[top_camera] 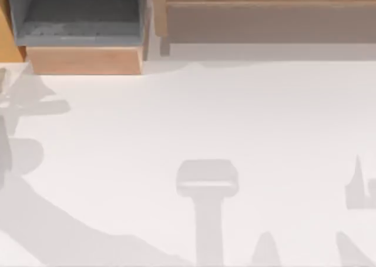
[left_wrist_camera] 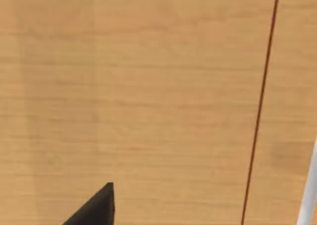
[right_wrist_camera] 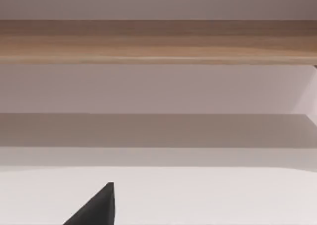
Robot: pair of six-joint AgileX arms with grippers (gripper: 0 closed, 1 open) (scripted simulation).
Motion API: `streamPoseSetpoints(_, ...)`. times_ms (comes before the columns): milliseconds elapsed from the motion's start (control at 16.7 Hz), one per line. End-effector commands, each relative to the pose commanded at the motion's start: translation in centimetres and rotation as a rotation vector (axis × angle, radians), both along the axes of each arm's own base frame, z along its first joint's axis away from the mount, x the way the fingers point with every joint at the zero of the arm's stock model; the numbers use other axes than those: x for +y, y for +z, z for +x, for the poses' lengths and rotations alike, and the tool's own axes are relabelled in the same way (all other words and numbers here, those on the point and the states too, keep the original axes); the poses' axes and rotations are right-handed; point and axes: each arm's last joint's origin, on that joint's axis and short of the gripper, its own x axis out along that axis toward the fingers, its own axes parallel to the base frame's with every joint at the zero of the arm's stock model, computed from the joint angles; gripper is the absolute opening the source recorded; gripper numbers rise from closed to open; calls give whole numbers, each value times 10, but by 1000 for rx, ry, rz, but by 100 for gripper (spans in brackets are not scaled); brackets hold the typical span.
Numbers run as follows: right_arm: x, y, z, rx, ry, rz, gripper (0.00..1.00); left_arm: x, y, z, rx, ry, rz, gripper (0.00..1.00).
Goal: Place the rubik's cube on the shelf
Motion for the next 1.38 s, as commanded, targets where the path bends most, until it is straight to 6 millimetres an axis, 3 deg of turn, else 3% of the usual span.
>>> streamPoseSetpoints(180, 0, 0, 0, 0, 0, 0, 100, 7, -10, 0, 6, 11, 31, 100)
streamPoseSetpoints(540, 0, 0, 0, 0, 0, 0, 100, 5, -10, 0, 9, 8, 29, 100)
streamPoseSetpoints(900, 0, 0, 0, 0, 0, 0, 100, 6, -10, 23, 7, 11, 31, 100)
streamPoseSetpoints(1140, 0, 0, 0, 0, 0, 0, 100, 6, -10, 25, 6, 11, 31, 100)
streamPoseSetpoints(1380, 0, 0, 0, 0, 0, 0, 100, 6, -10, 25, 6, 11, 31, 70)
